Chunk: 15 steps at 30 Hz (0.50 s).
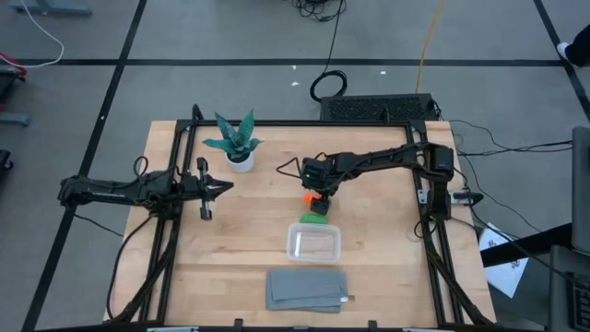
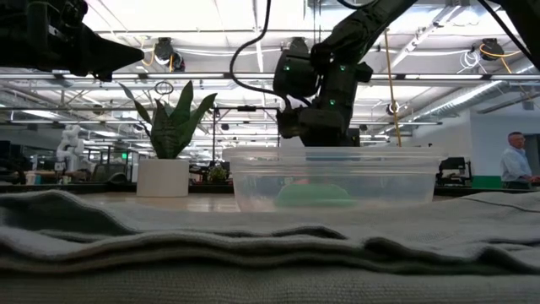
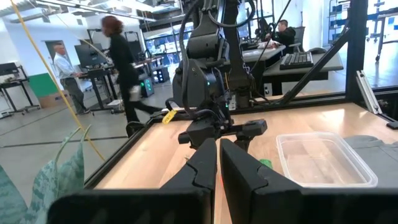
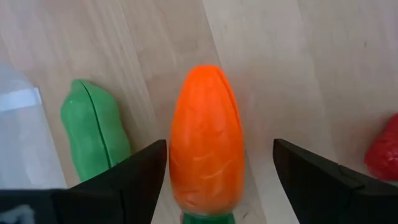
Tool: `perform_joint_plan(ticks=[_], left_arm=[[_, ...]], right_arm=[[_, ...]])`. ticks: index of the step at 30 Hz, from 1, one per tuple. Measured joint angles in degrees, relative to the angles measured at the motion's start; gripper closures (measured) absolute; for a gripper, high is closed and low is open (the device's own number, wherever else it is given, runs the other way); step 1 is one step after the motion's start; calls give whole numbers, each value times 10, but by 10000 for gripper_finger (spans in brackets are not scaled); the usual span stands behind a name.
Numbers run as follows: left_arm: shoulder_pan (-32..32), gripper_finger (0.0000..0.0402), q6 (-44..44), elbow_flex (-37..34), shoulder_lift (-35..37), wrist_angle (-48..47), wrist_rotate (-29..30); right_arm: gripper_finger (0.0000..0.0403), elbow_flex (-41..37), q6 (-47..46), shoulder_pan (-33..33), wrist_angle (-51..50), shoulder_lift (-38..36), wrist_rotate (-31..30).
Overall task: Pick and placing Produce into tupperware
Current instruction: Put the carrot into the transparent bin
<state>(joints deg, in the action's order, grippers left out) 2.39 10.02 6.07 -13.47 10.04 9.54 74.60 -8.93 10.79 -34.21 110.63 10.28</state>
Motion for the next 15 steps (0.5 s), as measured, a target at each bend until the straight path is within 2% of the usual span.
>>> perform_joint_plan(ticks=[15], left_arm=[[0, 376, 0, 0, 0, 0, 0]], right_arm=[[118, -37, 25, 0, 46, -3, -1]])
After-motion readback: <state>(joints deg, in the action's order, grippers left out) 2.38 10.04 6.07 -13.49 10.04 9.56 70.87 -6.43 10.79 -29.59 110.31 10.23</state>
